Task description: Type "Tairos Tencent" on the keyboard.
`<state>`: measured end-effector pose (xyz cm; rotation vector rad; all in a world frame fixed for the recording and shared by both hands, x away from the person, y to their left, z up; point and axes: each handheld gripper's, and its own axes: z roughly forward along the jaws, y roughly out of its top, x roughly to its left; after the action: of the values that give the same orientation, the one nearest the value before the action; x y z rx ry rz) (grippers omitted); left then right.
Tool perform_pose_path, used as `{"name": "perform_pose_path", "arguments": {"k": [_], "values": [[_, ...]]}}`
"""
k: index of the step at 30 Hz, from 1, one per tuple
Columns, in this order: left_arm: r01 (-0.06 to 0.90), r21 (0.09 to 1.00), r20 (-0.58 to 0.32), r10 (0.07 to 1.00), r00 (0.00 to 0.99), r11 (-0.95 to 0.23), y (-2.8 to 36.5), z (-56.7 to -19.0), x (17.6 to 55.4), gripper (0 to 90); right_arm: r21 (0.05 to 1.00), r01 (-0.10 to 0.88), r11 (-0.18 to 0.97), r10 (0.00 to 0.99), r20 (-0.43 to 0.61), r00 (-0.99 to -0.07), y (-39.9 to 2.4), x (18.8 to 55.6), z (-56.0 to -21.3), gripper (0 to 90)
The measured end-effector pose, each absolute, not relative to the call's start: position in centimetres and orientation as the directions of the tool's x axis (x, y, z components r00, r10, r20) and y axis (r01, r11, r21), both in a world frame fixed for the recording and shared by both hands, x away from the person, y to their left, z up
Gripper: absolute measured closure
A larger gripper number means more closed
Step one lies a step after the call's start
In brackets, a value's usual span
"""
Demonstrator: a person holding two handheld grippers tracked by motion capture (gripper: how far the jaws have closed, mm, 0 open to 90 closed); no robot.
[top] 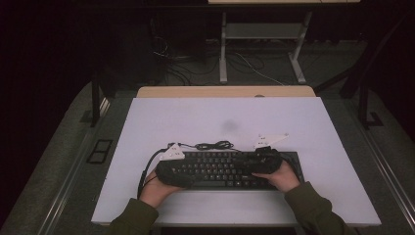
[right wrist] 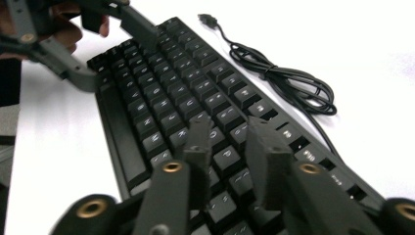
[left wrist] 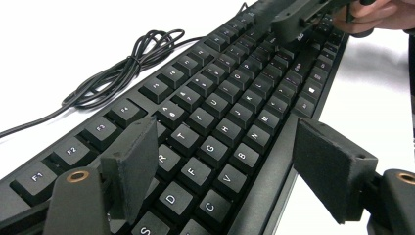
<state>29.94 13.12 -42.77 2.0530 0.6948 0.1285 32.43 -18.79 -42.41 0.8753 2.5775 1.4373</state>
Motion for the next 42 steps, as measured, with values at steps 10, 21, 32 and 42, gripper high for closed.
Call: {"name": "perform_pose_path", "arguments": {"k": [10, 21, 32, 42], "values": [[0.422, 0.815, -0.169, 0.534, 0.829, -0.398, 13.0, -42.8, 30.2, 22.1, 0.779, 0.43, 0.456, 0.452, 0.213, -0.866, -19.9, 31.3, -42.7, 89.4], [0.421, 0.814, -0.16, 0.544, 0.824, -0.399, 12.6, -42.7, 30.5, 22.1, 0.744, 0.426, 0.515, 0.445, 0.193, -0.875, -20.4, 30.5, -43.4, 89.4], [0.42, 0.817, -0.152, 0.556, 0.817, -0.395, 12.3, -42.8, 31.0, 25.3, 0.725, 0.416, 0.55, 0.438, 0.174, -0.882, -20.3, 30.6, -44.0, 89.6], [0.412, 0.821, -0.133, 0.569, 0.811, -0.395, 12.0, -42.7, 31.4, 39.3, 0.726, 0.415, 0.549, 0.438, 0.172, -0.882, -20.3, 30.6, -44.0, 89.6]]}}
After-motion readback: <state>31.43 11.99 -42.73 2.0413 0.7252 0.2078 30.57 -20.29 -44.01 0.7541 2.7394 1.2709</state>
